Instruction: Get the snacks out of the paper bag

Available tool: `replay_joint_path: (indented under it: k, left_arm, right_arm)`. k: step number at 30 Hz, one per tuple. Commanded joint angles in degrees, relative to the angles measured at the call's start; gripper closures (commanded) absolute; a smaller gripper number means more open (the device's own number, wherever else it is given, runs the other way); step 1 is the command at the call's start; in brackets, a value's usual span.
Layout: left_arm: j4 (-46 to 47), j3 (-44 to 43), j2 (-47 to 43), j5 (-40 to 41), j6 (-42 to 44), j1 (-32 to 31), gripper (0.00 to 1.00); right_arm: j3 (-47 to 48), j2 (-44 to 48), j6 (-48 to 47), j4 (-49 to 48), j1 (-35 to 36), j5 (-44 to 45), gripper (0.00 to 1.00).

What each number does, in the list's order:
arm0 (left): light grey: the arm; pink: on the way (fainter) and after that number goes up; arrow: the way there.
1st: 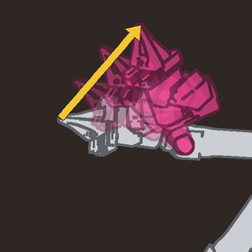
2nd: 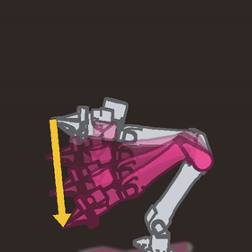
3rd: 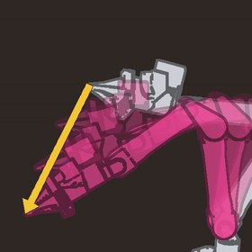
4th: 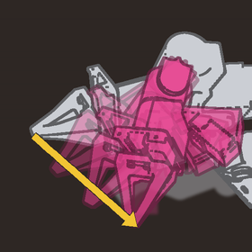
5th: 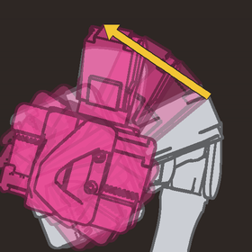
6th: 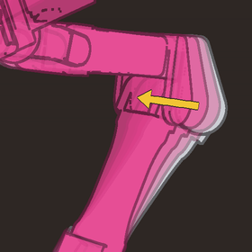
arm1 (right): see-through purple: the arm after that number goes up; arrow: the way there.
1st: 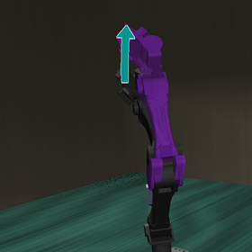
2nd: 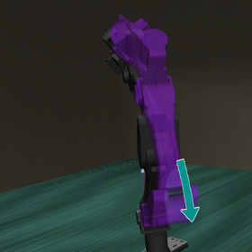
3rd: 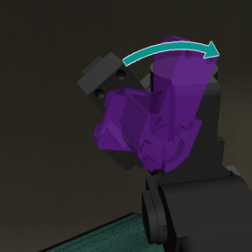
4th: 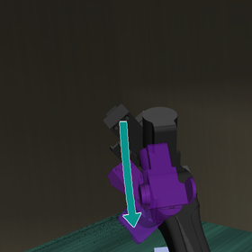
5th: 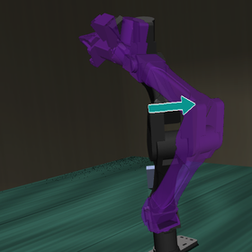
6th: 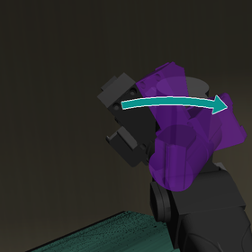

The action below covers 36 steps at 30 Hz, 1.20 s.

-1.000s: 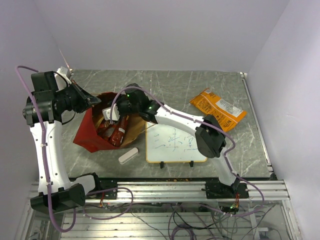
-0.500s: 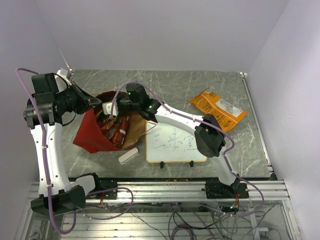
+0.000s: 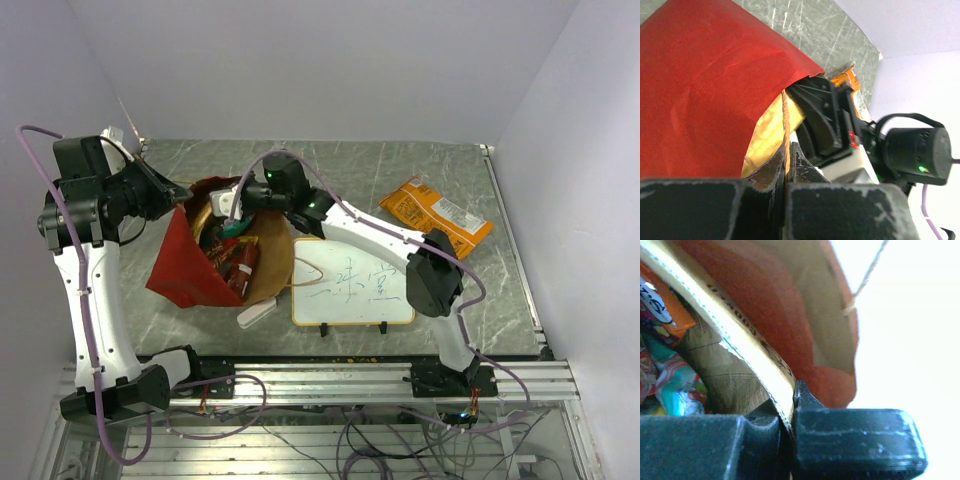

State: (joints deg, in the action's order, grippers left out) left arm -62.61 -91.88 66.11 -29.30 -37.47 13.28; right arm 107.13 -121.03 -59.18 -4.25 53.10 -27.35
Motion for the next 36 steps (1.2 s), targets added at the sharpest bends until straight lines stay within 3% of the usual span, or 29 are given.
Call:
replay_joint_path:
  k: [1,15,20,26,31,36]
  left_arm:
    - [-0.8,-1.6,-1.2,3.2,0.4,0.6,0.93]
    - [-0.8,-0.8,-2.0,5.0,0.6,0.7,0.93]
    - [-0.3,0.0,-2.2,4.6,0.7,0.7,0.93]
    - [-1.1,-0.4,-1.8,4.6,2.0,0.7,0.93]
    - [-1.2,1.5,-2.1,3.3,2.3,0.7,0.93]
    - [-0.3,2.0,-2.0,2.2,2.1,0.7,0.93]
  right_arm:
    - [2.0,7.1,-0.4,-3.4,-0.5,0.6,1.0]
    - [-5.8,23.3,2.9,-1.6,-2.4,2.9,1.0]
    - [-7.3,29.7,9.5,1.9,-6.4,8.5,1.0]
    - [-8.4,36.1,18.4,9.3,-15.9,15.7,1.0]
    - [-11.9,38.0,17.8,15.7,-21.0,33.9,1.0]
    - [-8.3,34.0,35.5,17.7,-22.7,61.1,1.0]
